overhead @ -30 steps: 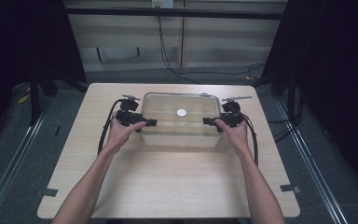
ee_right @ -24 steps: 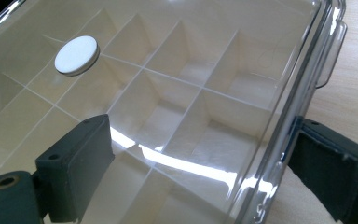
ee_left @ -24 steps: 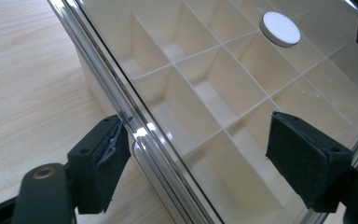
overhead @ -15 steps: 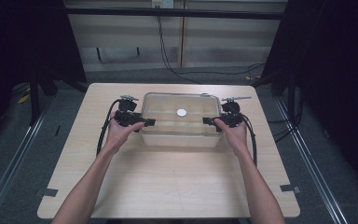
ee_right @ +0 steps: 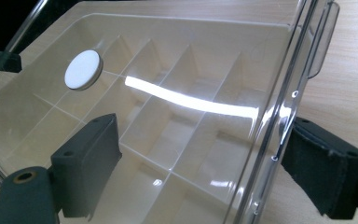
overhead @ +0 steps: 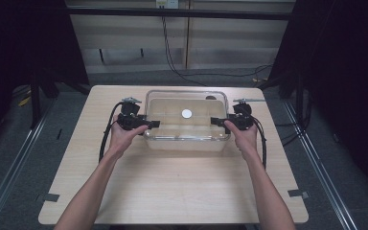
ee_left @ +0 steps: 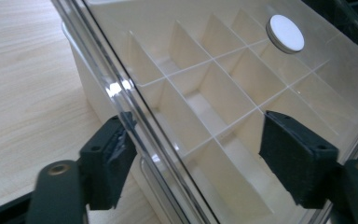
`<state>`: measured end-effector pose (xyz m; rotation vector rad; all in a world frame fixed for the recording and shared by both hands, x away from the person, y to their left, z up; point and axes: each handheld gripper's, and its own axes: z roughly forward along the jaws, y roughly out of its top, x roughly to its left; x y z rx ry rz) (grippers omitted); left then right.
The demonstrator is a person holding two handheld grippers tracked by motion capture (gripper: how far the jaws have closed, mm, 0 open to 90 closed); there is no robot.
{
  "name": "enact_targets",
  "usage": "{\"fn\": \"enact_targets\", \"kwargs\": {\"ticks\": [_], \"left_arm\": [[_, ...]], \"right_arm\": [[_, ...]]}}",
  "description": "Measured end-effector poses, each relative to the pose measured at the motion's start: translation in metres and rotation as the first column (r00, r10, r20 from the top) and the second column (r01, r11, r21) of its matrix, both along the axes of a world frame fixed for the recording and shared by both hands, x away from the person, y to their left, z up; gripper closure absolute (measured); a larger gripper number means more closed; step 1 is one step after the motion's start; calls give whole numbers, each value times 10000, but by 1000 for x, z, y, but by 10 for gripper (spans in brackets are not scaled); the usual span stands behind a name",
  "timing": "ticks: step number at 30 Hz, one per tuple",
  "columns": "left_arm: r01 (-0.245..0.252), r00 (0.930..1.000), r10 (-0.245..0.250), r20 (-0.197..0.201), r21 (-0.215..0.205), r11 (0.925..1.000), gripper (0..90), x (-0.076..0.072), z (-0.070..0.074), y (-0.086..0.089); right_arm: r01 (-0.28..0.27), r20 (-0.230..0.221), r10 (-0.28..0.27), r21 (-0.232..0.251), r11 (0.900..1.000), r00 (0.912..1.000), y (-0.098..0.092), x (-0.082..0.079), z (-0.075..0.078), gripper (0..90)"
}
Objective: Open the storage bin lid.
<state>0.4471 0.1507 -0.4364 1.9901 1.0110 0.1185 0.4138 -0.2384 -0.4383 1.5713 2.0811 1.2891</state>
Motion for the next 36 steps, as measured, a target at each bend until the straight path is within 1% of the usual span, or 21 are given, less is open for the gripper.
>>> {"fn": "enact_targets", "kwargs": {"ticks": [2,3,4,6,8,9,11,14,15,16,17,18,19,22,25,28,29,32,33,36], "left_arm": [[2,10000,-2,85,-29,10000,320,-1,2,2],[11,9999,-10,138,-22,10000,337,-1,3,3],[11,9999,-10,138,-22,10000,343,-1,3,3],[-16,9998,17,220,-15,10000,352,-3,5,3],[61,9998,-59,167,-66,10000,370,-5,6,3],[192,9996,-191,221,-39,9998,372,-8,6,1],[184,9995,-182,275,-65,9998,373,-9,7,2],[83,9992,-70,382,-346,9994,427,-10,8,6],[57,9990,-40,439,-380,9993,444,-11,9,7],[106,9988,-90,473,-326,9994,455,-11,10,7],[40,9985,-21,546,-345,9994,467,-12,11,7],[70,9982,-53,593,-276,9996,467,-12,12,8],[24,9980,-1,638,-356,9994,481,-14,13,8],[6,9974,24,720,-407,9992,496,-15,14,9],[0,9970,40,772,-519,9987,532,-17,16,11],[13,9961,32,880,-511,9987,540,-19,18,12],[44,9956,-6,932,-408,9992,541,-20,18,13],[44,9942,5,1076,-453,9990,555,-22,21,14],[29,9938,30,1109,-531,9986,564,-23,22,14],[60,9930,2,1183,-528,9986,588,-24,24,15]], "right_arm": [[44,131,-44,-28,10000,9999,0,-1,0,159],[144,258,-148,175,9997,9996,-3,-1,1,206],[144,258,-148,175,9997,9996,-3,-1,1,206],[241,351,-252,299,9993,9991,-5,-2,2,257],[313,347,-322,260,9992,9989,-7,-4,3,272],[386,327,-383,-80,9992,9987,-6,-5,3,273],[379,367,-375,-107,9992,9986,-7,-5,3,281],[473,484,-477,94,9988,9977,-11,-8,4,344],[464,552,-474,184,9988,9974,-12,-9,5,363],[465,623,-478,230,9987,9969,-13,-10,6,389],[447,694,-462,236,9987,9965,-14,-12,9,413],[447,694,-462,236,9987,9965,-14,-12,9,413],[478,750,-488,143,9988,9960,-15,-13,11,434],[472,814,-480,115,9988,9955,-15,-15,13,443],[556,893,-584,328,9979,9943,-18,-18,16,501],[571,933,-603,360,9977,9938,-18,-20,18,515],[583,942,-616,371,9976,9936,-18,-20,19,520],[597,997,-638,434,9973,9930,-19,-23,20,537],[585,1033,-631,476,9972,9926,-19,-24,21,545],[551,1105,-617,614,9966,9920,-22,-27,23,576]]}}
